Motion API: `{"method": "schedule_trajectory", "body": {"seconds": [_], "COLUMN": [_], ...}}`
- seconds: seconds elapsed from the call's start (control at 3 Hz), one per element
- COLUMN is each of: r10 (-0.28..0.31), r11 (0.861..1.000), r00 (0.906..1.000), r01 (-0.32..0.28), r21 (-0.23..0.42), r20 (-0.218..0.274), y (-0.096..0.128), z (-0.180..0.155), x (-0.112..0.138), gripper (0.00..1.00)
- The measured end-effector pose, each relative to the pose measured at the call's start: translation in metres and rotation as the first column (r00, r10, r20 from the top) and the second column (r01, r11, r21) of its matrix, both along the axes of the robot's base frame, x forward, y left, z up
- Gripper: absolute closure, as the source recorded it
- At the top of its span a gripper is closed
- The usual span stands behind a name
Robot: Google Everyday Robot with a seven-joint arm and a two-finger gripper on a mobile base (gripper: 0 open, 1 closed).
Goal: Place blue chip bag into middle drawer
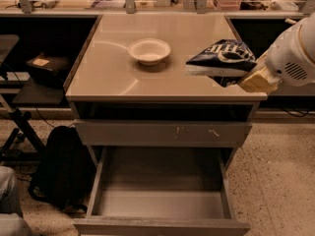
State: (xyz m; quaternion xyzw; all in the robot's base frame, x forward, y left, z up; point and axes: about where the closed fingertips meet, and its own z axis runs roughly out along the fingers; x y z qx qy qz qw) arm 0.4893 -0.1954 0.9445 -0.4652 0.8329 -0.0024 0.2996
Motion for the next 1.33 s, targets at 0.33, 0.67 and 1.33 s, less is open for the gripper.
{"method": "schedule_trajectory", "body": {"seconds": [0.33,0.67,1.33], "r10": [0.036,0.068,0.069], "r11": [0.999,0.997,0.998], "r00": [0.9991,0.9946,0.9889], "r01": [-0.037,-0.069,-0.07], "r21": [-0.011,-0.015,-0.003], "r20": [-0.02,-0.078,-0.132], "y": [0.013,0.026,0.034], "z": [0.0,-0.023,-0.107], "x": [-0.036,-0.086,-0.085], "gripper": [1.0,1.0,1.0]}}
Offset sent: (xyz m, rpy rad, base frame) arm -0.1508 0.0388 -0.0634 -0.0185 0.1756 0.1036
